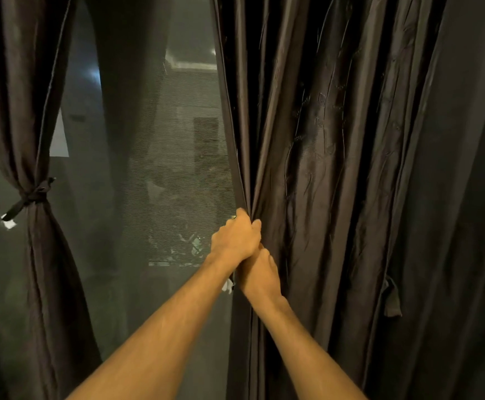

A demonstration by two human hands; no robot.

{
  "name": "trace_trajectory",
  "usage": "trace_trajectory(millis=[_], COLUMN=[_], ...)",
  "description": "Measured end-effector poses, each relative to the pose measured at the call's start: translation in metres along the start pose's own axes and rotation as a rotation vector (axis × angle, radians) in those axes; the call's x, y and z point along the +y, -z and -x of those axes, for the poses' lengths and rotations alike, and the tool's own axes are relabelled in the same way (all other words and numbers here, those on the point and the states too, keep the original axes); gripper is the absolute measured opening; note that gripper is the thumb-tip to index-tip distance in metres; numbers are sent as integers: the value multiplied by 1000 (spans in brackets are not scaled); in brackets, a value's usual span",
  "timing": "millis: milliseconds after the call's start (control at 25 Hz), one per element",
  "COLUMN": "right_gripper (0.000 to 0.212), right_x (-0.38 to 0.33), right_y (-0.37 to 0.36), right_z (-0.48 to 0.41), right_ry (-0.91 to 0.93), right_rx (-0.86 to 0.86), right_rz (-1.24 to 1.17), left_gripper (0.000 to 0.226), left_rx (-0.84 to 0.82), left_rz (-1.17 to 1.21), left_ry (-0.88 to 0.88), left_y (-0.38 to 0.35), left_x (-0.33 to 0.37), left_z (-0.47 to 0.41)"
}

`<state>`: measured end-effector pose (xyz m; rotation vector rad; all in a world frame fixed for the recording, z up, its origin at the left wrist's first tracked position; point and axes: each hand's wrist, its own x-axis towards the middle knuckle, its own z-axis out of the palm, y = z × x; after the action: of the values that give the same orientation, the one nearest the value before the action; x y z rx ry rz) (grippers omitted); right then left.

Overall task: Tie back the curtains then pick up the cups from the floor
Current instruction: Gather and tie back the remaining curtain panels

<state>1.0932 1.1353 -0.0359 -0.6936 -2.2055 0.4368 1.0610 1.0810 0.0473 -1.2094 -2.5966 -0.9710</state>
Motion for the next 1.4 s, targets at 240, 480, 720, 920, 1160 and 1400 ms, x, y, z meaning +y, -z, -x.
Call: trace_trajectory(millis=[240,480,720,920,1160,1400], right_gripper=[38,25,45,64,51,45], right_x=[8,55,67,45,37,41], right_y=[47,99,96,68,48,50], right_z=[6,3,9,9,9,6], right_ry=[141,-161,-319,-89,53,106], right_rx=[-146,703,249,37,-26,-127], right_rz=[84,-10,-253,-109,-187,-129], left_gripper=[25,21,26,32,36,44], left_rx=[13,-17,-37,-76,-98,-113], left_rz=[-111,-56,35,87,130,140], left_ry=[-30,-60,-57,-31,-21,47], left_y=[6,3,-4,-8,-12,-12], left_x=[-1,-6,3,19,36,44], left_z=[1,-2,-1,2,8,14])
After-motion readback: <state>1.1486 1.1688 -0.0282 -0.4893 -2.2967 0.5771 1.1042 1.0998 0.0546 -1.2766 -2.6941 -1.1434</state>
